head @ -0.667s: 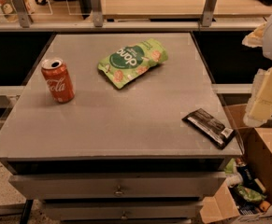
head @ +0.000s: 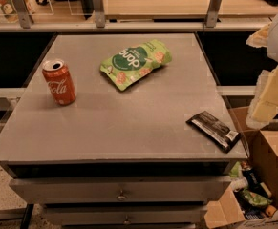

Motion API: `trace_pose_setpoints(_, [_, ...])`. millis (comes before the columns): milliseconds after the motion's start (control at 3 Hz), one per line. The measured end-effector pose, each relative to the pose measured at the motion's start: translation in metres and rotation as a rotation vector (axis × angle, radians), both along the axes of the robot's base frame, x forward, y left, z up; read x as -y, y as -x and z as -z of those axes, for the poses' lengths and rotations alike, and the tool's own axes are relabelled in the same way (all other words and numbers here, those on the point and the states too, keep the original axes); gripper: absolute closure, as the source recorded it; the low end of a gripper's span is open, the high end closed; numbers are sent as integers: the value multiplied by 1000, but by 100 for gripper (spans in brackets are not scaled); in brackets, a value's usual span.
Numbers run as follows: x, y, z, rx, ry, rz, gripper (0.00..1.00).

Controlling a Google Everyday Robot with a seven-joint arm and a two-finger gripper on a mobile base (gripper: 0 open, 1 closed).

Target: Knock coke can over

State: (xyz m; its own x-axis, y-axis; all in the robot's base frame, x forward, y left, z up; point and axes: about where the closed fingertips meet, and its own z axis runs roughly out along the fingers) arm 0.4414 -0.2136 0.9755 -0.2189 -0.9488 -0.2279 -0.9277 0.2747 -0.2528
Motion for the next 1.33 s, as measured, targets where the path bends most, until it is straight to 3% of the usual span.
trace_pose_setpoints(333, [-11,-11,10,38,-81,12,0])
trace_pose_setpoints(667, [-44,-37,29,85,-249,29,0])
trace_pose_setpoints(1333, [-146,-111,37,135,-543,-17,0])
